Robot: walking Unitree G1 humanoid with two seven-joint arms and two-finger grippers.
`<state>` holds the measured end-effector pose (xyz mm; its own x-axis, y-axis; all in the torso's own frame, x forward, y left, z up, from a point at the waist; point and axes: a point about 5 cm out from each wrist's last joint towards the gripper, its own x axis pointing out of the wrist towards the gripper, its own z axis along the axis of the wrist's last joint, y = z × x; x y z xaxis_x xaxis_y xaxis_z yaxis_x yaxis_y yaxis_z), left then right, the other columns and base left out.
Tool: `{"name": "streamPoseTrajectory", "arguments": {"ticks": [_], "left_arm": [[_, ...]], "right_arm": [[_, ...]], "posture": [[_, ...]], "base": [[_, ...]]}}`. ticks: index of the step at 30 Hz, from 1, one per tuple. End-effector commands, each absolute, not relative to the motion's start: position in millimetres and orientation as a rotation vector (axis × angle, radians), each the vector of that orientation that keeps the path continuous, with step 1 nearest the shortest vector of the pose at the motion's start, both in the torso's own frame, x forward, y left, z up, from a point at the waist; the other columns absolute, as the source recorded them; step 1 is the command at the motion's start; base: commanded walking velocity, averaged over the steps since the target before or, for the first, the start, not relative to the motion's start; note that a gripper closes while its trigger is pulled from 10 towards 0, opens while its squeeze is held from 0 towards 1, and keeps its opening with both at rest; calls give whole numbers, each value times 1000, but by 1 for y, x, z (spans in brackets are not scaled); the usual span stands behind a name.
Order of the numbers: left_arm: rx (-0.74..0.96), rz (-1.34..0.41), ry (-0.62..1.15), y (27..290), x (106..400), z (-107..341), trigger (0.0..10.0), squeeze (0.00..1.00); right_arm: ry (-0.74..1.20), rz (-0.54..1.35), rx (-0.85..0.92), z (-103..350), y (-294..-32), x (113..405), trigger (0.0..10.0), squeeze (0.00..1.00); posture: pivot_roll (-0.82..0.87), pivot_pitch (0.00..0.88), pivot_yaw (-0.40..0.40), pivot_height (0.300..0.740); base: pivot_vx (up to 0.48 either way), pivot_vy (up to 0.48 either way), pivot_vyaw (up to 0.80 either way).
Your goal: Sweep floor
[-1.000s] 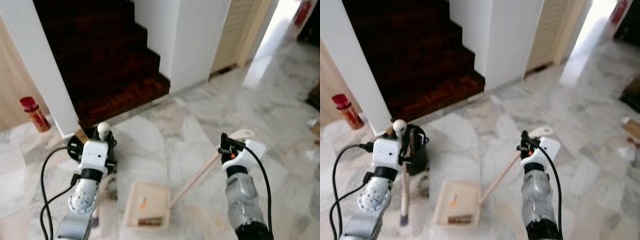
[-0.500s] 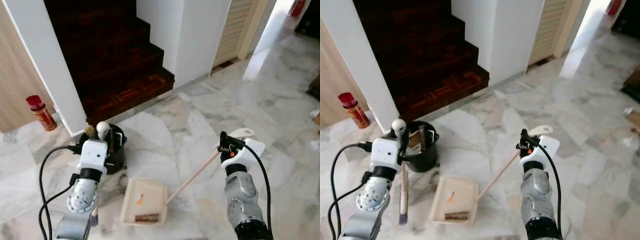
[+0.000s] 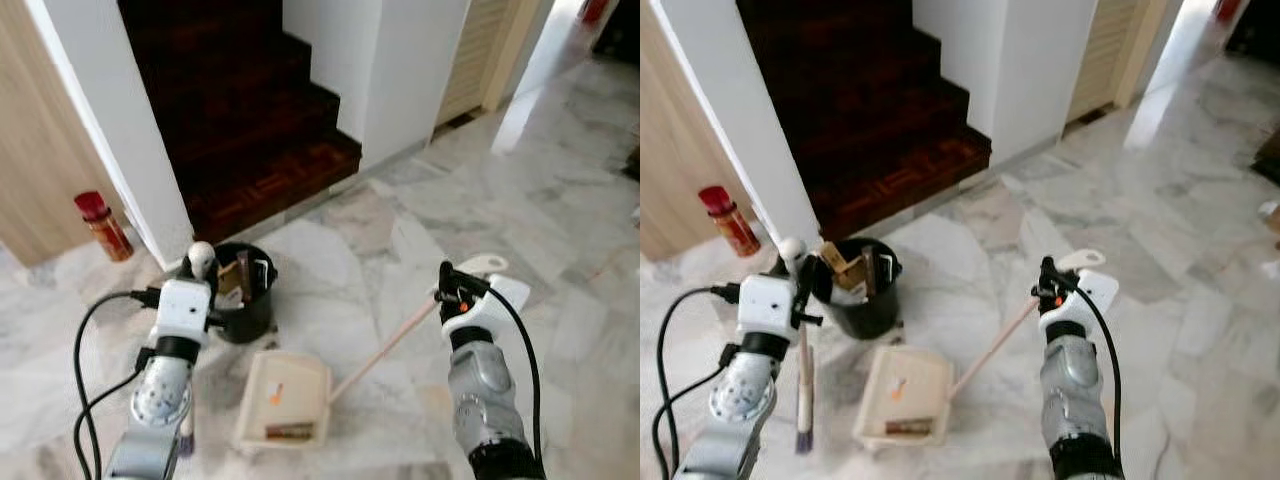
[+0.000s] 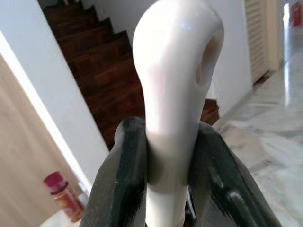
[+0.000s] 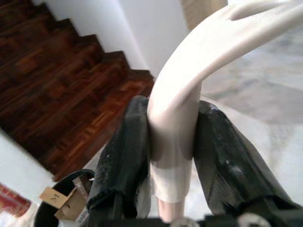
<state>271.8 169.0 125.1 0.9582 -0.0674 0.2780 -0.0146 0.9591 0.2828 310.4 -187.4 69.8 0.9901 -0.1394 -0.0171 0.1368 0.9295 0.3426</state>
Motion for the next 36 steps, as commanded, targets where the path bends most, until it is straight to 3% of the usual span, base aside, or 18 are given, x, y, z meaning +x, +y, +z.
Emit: {"name": "streamPoseTrajectory", "arguments": {"ticks": [1, 14, 36], "left_arm": [[298, -26, -338, 170, 272, 136, 10000, 0], [300, -19, -338, 171, 272, 136, 10000, 0], [310, -15, -336, 172, 272, 134, 10000, 0]], "right_arm": [[-61, -128, 346, 83, -186, 316, 10000, 0], [-66, -128, 346, 85, -187, 317, 10000, 0], [-238, -232, 324, 123, -209, 328, 10000, 0]], "posture": [[67, 38, -3, 740], [69, 39, -7, 740], [69, 35, -7, 740]], "base": [[0, 307, 0], [0, 306, 0], [0, 0, 0]]}}
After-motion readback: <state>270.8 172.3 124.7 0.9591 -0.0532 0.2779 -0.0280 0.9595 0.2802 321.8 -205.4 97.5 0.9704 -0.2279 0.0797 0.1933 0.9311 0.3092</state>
